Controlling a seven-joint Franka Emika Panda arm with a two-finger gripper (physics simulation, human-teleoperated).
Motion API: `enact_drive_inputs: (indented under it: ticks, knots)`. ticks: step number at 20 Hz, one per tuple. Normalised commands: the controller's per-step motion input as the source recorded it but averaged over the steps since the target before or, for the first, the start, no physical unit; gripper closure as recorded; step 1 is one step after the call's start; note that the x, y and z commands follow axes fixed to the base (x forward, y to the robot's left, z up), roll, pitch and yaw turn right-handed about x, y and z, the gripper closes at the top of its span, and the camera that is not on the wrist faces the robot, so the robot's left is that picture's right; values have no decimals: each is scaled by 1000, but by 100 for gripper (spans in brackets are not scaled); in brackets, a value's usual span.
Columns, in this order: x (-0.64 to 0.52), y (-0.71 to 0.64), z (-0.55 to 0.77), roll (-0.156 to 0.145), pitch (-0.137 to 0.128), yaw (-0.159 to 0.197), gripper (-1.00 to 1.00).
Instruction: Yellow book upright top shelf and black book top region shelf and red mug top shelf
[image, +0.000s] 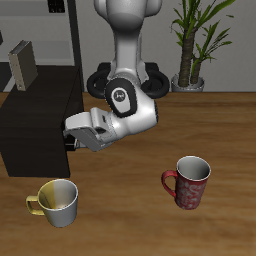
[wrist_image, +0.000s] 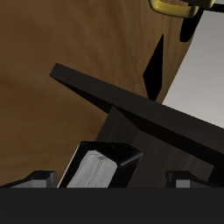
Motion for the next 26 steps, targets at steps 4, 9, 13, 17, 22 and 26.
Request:
enact_drive_inputs:
  ticks: [4, 9, 13, 17, 22, 26]
  knots:
    - [-15, 197, 329, 27, -51, -21, -100]
    - [-57, 426, 417, 138, -148, 18, -100]
    - [-209, 618, 542, 250, -116, -60, -100]
    - [-26, 450, 303, 183, -59, -23, -100]
    - [-13, 613, 228, 225, -50, -33, -100]
    - [-62, 475, 175, 199, -76, 28, -100]
